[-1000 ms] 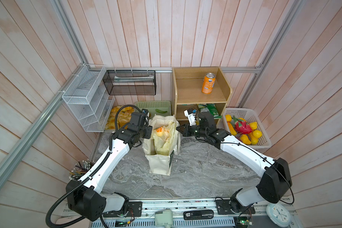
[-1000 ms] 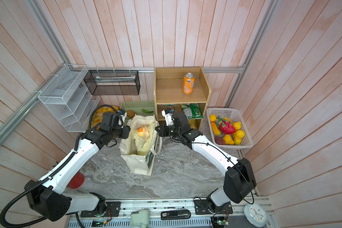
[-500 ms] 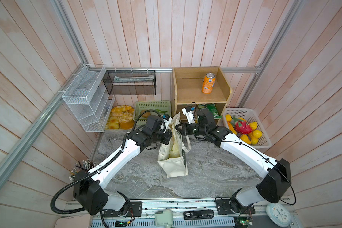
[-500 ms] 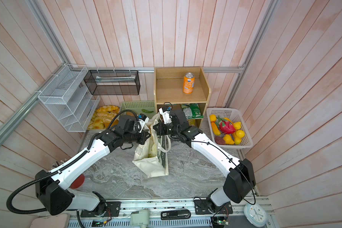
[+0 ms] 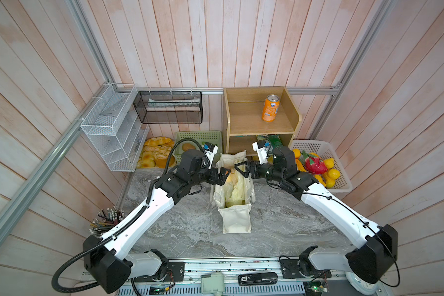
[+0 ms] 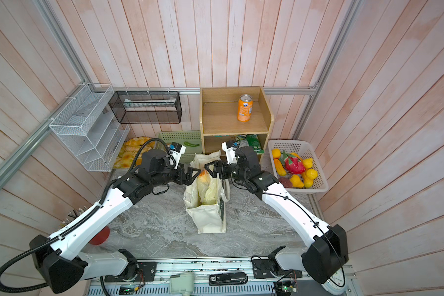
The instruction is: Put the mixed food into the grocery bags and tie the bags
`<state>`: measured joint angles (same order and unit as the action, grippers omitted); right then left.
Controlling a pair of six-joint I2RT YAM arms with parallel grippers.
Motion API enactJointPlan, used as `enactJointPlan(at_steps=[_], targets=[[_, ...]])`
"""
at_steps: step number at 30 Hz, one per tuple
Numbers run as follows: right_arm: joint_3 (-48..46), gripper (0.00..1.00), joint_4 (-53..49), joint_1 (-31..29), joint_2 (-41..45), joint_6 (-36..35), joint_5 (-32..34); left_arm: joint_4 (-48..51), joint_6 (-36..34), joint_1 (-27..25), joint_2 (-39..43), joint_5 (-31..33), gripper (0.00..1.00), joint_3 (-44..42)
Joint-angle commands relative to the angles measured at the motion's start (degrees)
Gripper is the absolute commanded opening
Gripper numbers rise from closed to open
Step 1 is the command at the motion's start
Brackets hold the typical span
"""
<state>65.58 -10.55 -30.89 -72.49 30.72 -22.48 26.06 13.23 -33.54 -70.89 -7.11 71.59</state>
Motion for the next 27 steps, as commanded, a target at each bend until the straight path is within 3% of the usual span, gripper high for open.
enactJointPlan(at_steps=[1,8,14,17,22,27], targets=[[-2.27,0.98,-0.5,4.07,5.84,0.3,1.47,-2.96,-0.49,2.55,6.16,7.53,1.0,-2.15],[-11.61,0.98,-2.03,15.58,17.56,-1.94,7.78,-14.42,-3.71,9.11,20.12,25.91,1.0,-17.19],[-22.81,0.98,4.3,19.19,18.14,-4.71,25.2,-29.04,-6.25,18.15,24.68,29.68,1.0,-33.66],[-29.74,0.98,13.15,19.47,16.88,-5.51,36.24,-38.79,-8.24,22.26,20.98,29.82,1.0,-41.07],[-43.03,0.98,40.12,20.49,13.28,-15.19,44.03,-47.43,-4.95,28.59,7.88,28.26,1.0,-44.36],[-43.43,0.98,46.42,24.28,1.85,-20.45,47.75,-67.26,-8.13,28.79,-3.1,28.3,1.0,-50.69]])
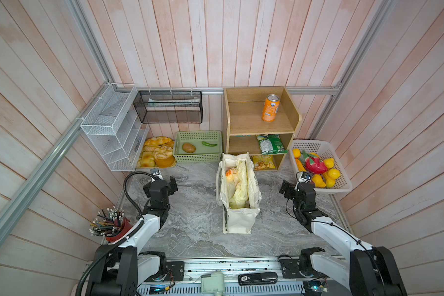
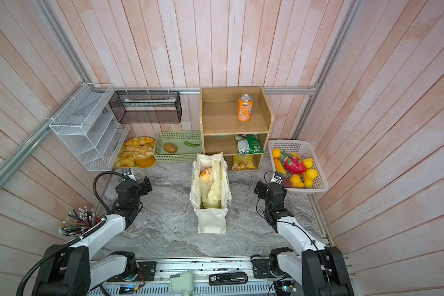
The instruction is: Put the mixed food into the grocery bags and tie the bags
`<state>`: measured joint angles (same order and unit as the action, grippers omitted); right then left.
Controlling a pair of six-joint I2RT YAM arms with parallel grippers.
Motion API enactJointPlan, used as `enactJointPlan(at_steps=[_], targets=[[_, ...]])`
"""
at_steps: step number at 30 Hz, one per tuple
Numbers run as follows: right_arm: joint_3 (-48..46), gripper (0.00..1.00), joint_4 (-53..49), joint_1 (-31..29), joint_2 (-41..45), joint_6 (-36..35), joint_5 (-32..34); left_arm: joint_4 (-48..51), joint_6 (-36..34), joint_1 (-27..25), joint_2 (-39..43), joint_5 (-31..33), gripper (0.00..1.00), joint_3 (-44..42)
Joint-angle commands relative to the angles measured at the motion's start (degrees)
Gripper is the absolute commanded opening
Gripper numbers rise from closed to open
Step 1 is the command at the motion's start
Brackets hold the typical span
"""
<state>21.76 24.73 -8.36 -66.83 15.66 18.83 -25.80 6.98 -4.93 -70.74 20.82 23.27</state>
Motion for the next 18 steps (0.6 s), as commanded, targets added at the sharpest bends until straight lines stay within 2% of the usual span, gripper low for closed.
enactJointPlan(at_steps=[1,3,4,7,9,11,13,15,18], targets=[[-0.02,0.98,13.0,2.48,-6.29,-5.94,6.57,-18.87,-2.23,0.17,-5.58,0.83,1.0,-3.38],[-2.36,0.98,20.57,3.47,-10.79,-7.98,5.29,-25.96,-5.37,0.31,-9.33,0.6,1.0,-4.72],[-3.12,0.98,26.1,3.72,-13.11,-9.37,4.16,-25.98,-5.73,0.29,-9.55,-0.97,1.0,-4.42],[-1.72,0.98,27.83,3.8,-14.41,-15.4,-3.02,-30.06,-6.47,1.21,-13.05,-5.79,1.0,-4.34],[-3.9,0.98,35.26,4.48,-16.59,-17.4,-4.9,-36.68,-7.1,1.62,-16.33,-7.81,1.0,-5.61],[-8.27,0.98,44.99,7.31,-19.12,-15.06,-8.98,-30.63,-5.48,3.65,-15.22,-12.25,1.0,-3.84],[-10.72,0.98,51.1,8.7,-20.76,-14.01,-10.67,-34.03,-5.14,5.41,-16.35,-17.17,1.0,-5.3],[-10.29,0.98,51.09,8.84,-21.29,-14.43,-12.34,-39.82,-5.49,5.89,-18.47,-19.32,1.0,-7.12],[-7.54,0.98,44.02,10.4,-20.33,-14.15,-17.05,-36.61,-5.11,6.58,-17.7,-20.69,1.0,-6.27]])
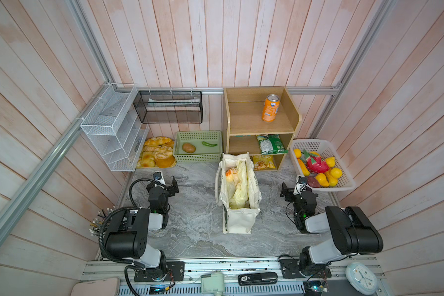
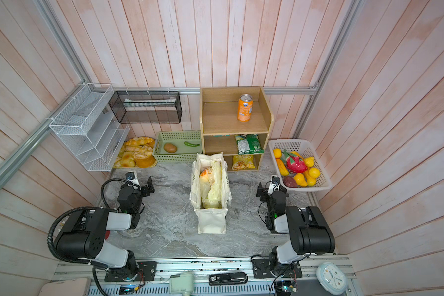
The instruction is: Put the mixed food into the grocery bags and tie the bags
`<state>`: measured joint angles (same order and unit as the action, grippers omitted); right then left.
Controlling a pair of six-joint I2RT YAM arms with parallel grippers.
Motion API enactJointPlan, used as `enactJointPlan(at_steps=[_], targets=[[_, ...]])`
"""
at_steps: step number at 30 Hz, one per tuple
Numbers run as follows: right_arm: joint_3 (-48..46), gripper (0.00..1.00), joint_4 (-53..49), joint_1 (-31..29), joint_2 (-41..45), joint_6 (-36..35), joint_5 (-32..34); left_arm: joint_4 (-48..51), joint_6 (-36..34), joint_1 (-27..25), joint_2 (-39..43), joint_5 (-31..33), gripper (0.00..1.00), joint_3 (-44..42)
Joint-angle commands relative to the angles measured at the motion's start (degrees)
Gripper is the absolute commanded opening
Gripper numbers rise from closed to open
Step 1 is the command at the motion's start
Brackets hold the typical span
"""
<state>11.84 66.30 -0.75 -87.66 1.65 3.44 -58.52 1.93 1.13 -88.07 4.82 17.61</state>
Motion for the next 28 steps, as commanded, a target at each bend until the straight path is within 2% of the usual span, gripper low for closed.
enactJointPlan(at_steps=[1,5,7,28], targets=[[2.42,0.98,2.37,3.39,0.47,0.11,-2.71,-4.97,0.18,0.76,-0.85,-4.81,1.0,-0.73],[2.58,0.98,2.0,3.43,0.56,0.14,-2.76,-4.45,-0.04,0.88,-0.54,-4.99,1.0,-0.64],[2.58,0.98,1.73,3.44,0.66,0.02,-2.92,-4.78,-0.69,-0.32,-0.18,-2.93,1.0,-1.12],[2.57,0.98,1.78,2.88,0.76,-0.63,-2.09,-4.7,-0.44,0.04,-0.33,-3.59,1.0,-0.81]])
